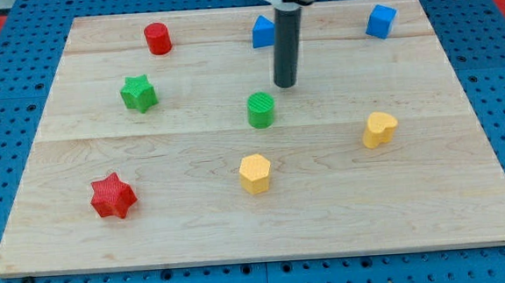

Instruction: Move the blue triangle parallel to the left of the blue cube

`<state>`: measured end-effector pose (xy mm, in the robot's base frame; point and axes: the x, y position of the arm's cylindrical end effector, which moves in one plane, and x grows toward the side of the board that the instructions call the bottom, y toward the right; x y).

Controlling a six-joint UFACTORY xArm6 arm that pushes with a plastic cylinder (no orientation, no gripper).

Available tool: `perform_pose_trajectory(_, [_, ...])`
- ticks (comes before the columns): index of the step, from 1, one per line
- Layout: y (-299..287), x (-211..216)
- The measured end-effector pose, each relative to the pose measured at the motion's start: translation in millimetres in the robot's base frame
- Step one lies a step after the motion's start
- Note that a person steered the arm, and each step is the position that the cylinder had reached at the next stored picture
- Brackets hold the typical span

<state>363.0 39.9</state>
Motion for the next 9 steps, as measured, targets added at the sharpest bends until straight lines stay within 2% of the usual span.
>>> perform_pose_trajectory(3, [-0.3, 1.5])
perform_pose_trajectory(5, [-38.1, -1.1])
perform_pose_trajectory(9, [-53.6, -92.5])
